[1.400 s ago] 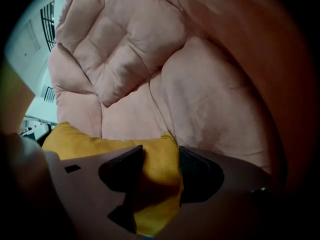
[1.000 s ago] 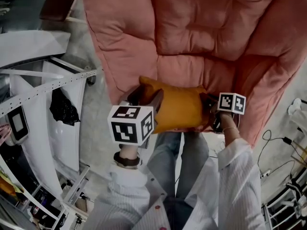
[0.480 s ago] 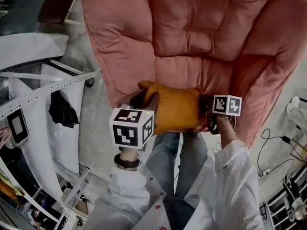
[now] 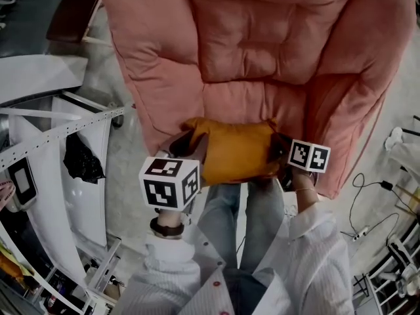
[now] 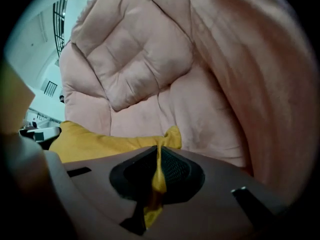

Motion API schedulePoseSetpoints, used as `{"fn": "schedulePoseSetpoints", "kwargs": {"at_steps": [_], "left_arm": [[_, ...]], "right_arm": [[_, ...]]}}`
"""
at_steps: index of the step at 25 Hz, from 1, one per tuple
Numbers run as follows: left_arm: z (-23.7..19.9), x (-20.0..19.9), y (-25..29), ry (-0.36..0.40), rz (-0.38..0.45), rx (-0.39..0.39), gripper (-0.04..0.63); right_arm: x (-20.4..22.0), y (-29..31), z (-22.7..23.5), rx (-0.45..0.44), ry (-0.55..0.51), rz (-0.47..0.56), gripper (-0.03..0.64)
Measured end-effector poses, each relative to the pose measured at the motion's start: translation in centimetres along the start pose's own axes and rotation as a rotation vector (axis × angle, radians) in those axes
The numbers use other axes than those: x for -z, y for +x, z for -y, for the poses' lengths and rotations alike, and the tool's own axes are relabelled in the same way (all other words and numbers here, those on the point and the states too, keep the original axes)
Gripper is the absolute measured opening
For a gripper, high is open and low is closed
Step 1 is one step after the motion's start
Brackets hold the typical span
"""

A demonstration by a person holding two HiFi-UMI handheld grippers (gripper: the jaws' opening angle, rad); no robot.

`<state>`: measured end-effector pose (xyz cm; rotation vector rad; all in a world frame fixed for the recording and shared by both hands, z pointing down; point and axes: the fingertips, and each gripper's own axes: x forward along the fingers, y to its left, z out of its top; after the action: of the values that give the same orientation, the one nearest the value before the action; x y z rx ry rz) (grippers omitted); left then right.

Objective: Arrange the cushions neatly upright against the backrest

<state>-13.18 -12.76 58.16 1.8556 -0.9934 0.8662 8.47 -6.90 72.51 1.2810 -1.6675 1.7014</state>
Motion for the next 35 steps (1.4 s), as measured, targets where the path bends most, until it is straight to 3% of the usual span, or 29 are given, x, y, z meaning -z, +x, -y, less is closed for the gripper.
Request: {"fn": "schedulePoseSetpoints", "kwargs": {"at_steps": [12, 29, 35], "left_arm": [[2.7, -4.7, -0.2, 0.023, 0.083, 0.029, 0.095], [2.5, -12.8, -0.3, 0.060, 0.194, -0.059, 0.086], [1.8, -14.8, 2.3, 0.067, 0.184, -0.073, 0.086]], "right_arm": [[-7.6, -7.4, 0.1, -0.005, -0.007, 0.233, 0.026], [-20.8, -15.7, -4.9, -0.098, -0.115, 0.524, 0.026], [-23.3, -14.8, -4.2, -0.101, -0.113, 0.533, 0.026]]}}
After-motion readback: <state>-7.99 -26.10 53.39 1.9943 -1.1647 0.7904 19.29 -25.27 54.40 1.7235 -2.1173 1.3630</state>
